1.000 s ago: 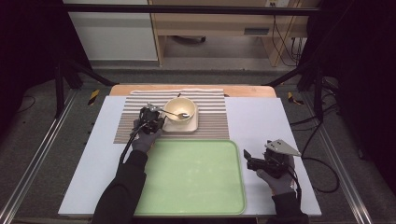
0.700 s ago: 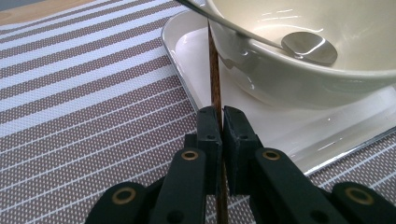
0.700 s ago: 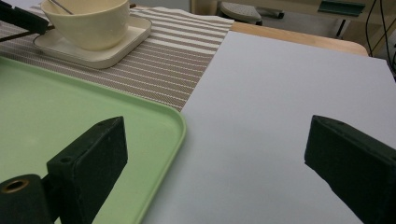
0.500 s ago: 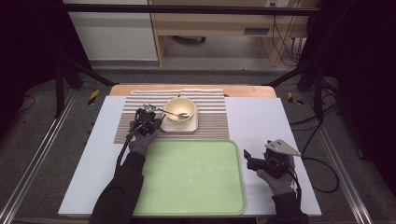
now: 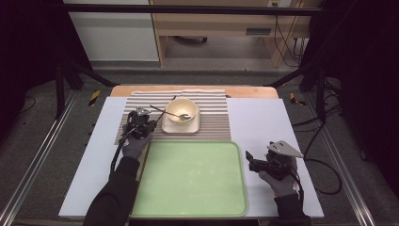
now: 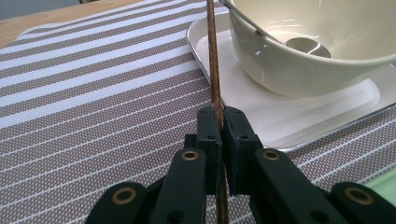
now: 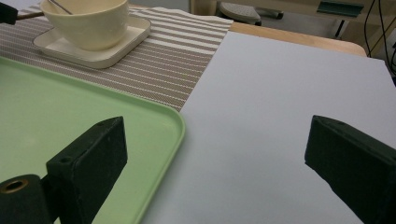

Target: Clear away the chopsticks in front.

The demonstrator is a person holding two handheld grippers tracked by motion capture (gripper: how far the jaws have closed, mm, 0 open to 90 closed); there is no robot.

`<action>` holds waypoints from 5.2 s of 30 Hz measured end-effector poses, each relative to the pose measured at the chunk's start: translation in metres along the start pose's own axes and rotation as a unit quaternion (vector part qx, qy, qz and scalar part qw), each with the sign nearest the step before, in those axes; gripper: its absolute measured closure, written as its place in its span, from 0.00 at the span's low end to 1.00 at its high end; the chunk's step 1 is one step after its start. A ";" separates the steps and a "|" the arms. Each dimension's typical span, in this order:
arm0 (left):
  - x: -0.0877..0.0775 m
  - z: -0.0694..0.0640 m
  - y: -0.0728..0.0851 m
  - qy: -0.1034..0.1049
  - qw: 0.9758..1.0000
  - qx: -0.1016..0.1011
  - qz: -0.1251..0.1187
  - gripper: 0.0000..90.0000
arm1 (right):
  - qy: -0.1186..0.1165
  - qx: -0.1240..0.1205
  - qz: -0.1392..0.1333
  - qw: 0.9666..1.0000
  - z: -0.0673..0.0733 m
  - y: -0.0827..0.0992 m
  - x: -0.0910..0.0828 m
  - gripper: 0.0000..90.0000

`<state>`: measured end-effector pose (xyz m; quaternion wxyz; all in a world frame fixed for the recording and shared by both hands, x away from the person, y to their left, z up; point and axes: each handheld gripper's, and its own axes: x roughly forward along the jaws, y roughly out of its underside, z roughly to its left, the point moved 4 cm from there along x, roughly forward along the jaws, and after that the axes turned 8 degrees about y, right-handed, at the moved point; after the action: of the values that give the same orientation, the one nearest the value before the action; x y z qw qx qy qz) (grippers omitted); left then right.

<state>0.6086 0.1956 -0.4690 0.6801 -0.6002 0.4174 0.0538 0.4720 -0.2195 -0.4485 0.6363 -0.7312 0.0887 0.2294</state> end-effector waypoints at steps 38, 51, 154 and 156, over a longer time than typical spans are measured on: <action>-0.086 0.014 0.046 -0.018 0.998 -0.031 -0.046 0.95 | -0.001 -0.002 -0.007 1.000 -0.001 -0.002 -0.004 0.05; -0.117 0.002 0.064 -0.006 0.998 -0.025 -0.062 0.95 | -0.001 -0.004 -0.007 1.000 -0.002 -0.002 -0.004 0.05; -0.106 -0.112 0.138 0.083 0.992 0.073 0.058 0.94 | -0.006 -0.002 -0.006 1.000 0.003 -0.003 -0.005 0.05; -0.106 -0.112 0.138 0.084 0.992 0.072 0.059 0.94 | -0.005 -0.001 -0.007 1.000 0.003 -0.003 -0.005 0.05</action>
<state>0.4047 0.1827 -0.5005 0.6797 -0.5264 0.5107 0.0124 0.4683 -0.2169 -0.4434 0.6374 -0.7312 0.0802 0.2293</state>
